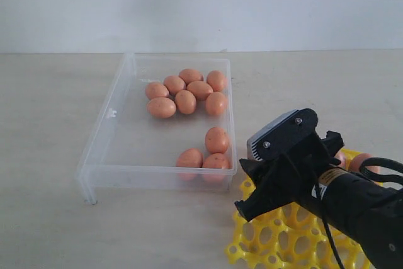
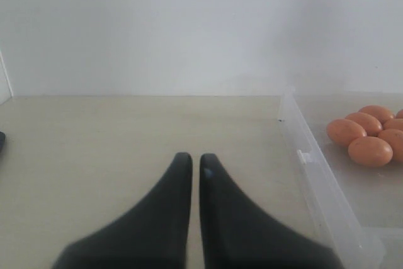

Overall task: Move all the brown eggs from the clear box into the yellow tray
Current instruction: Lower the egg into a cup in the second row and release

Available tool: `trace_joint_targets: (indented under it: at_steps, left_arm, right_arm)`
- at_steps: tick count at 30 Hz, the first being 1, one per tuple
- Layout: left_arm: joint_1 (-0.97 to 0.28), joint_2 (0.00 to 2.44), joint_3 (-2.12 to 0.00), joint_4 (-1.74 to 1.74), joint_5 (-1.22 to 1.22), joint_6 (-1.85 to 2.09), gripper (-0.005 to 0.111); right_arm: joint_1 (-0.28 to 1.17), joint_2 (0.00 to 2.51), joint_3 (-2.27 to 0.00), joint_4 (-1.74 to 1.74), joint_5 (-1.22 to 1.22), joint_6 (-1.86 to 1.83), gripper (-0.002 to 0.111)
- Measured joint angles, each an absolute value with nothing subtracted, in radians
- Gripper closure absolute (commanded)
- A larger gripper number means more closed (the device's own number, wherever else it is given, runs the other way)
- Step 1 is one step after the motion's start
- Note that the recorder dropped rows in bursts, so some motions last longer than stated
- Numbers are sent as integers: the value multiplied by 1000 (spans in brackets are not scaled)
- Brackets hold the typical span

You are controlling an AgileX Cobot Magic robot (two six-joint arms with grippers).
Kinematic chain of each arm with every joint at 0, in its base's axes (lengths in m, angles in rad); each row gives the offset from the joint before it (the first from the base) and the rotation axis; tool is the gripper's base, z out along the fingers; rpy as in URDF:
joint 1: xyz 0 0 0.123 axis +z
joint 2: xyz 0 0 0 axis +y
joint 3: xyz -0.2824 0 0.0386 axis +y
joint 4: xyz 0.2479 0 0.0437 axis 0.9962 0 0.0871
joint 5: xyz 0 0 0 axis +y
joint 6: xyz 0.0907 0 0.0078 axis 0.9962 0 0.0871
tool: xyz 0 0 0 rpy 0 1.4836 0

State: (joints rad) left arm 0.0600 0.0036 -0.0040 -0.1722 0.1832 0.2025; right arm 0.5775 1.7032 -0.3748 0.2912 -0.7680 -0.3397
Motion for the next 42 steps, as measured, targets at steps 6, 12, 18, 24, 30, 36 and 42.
trace_joint_targets:
  at_steps: [6,12,18,24,30,36,42]
  left_arm:
    - [60,4,-4,-172,183,203,103]
    - [60,4,-4,-172,183,203,103]
    - [60,4,-4,-172,183,203,103]
    - [60,4,-4,-172,183,203,103]
    - [60,4,-4,-172,183,203,103]
    - [60,4,-4,-172,183,203,103]
    - [60,4,-4,-172,183,203,103]
  right_arm:
    - [578,1708,-379,325,-749,-340,108]
    - [578,1708,-379,329,-689,-328,108]
    - [578,1708,-379,333,-688,-298,104]
    - [578,1708,-379,333,-685,-295,70]
    - [578,1708,-379,333,-671,-295,62]
    - [578,1708,-379,333,-668,-295,62]
    - [578,1708,-379,333,-668,-295,62]
